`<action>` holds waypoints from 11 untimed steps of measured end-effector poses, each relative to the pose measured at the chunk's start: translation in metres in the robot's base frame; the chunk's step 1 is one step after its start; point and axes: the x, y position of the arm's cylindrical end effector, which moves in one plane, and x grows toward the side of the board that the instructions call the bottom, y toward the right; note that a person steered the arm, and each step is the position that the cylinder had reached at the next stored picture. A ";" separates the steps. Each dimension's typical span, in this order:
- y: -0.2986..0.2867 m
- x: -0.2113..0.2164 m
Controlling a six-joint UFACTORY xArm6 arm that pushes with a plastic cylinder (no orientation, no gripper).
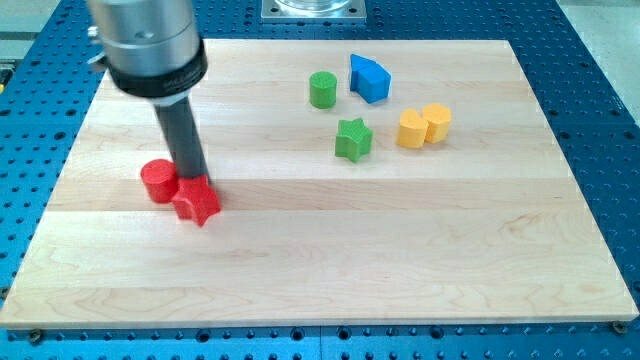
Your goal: Drag the red circle close to the top left side of the red star
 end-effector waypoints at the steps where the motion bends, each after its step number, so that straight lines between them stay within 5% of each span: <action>1: 0.000 0.010; 4: -0.018 -0.043; 7: -0.114 0.011; 11: -0.097 0.002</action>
